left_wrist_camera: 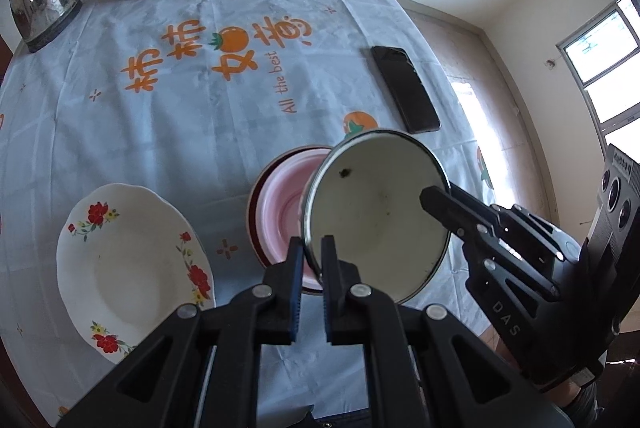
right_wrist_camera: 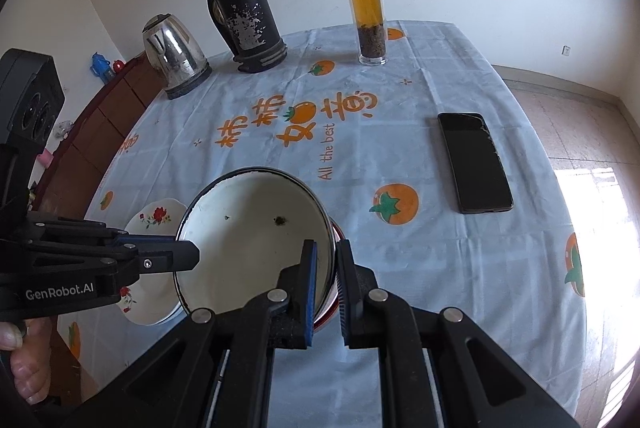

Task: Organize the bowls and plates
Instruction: 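Lift and carry the enamel bowl with both grippers over the pink basin, then lower the enamel bowl into the pink basin with both grippers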

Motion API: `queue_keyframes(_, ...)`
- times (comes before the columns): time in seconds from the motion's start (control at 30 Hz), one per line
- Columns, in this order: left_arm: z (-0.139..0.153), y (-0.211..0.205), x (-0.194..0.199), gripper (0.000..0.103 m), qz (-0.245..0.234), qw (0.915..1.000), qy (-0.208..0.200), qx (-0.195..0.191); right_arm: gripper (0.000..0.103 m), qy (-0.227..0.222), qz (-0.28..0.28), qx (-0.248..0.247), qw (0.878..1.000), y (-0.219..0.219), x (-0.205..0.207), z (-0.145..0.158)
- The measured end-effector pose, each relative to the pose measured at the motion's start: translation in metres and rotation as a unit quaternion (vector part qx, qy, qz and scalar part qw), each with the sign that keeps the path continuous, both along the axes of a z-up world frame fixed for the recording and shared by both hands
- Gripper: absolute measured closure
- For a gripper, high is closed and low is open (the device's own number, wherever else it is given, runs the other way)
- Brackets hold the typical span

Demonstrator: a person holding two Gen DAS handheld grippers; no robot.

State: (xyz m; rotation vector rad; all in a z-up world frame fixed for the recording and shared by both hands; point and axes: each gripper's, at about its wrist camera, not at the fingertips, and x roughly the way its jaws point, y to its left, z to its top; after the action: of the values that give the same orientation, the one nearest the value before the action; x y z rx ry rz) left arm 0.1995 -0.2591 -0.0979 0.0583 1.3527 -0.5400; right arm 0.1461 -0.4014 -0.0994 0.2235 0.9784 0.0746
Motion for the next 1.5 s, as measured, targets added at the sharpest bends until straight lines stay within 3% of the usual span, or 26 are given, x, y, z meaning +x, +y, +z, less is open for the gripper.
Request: queue_keyframes(1.5,-0.046,0.014,0.016,0.098,0.034,0.9978,0.056,0.010,0.092,0.043,0.038,-0.004,0.998,0.014,0.023,-0.027)
